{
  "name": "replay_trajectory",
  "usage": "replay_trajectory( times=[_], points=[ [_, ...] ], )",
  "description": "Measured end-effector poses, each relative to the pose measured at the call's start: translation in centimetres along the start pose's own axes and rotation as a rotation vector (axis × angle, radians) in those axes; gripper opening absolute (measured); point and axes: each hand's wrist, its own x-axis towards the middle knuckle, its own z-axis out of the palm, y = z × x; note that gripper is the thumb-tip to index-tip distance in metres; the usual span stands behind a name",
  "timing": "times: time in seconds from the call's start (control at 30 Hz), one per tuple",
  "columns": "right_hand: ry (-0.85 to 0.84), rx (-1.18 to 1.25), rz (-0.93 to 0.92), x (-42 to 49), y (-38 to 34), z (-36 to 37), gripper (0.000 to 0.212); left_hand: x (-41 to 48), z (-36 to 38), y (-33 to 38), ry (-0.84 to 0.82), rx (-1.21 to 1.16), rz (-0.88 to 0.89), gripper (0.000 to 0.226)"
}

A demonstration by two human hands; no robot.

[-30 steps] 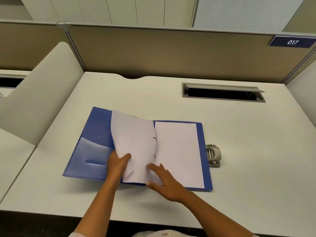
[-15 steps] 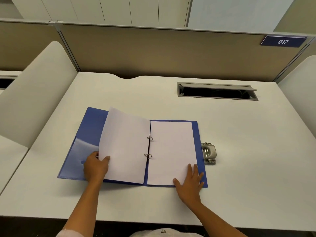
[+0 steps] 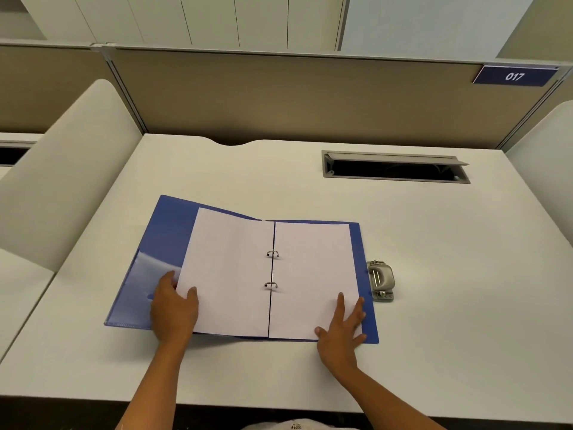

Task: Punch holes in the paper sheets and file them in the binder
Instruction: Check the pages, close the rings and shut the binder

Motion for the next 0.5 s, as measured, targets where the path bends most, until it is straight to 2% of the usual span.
replay_trajectory(
  times=[0.13,0.2,0.3,0.37,0.5],
  points=[
    [0.053,0.141,-0.051,-0.4,-0.6,-0.4,0.103,-0.8,0.9,0.5,0.079,0.24,0.268,0.063],
    [0.073,0.313,-0.117,-0.8,-0.6,-1.0,0.111,-1.8,2.1,1.3,0.015,0.236,0.411,0.057],
    [0.047,0.459,-0.16,-1.0,-0.4,-1.9,0.11,-4.2,4.7,2.1,-0.194,0.149,0.586,0.043],
    [0.037,0.557,-0.17,-1.0,-0.5,-2.3,0.111,-6.2,5.8,3.1,-0.383,0.033,0.581,0.039],
    [0.001,0.65,-0.22,-1.2,-1.1,-3.3,0.102,-8.9,7.1,5.9,-0.658,-0.219,0.316,0.038]
  ],
)
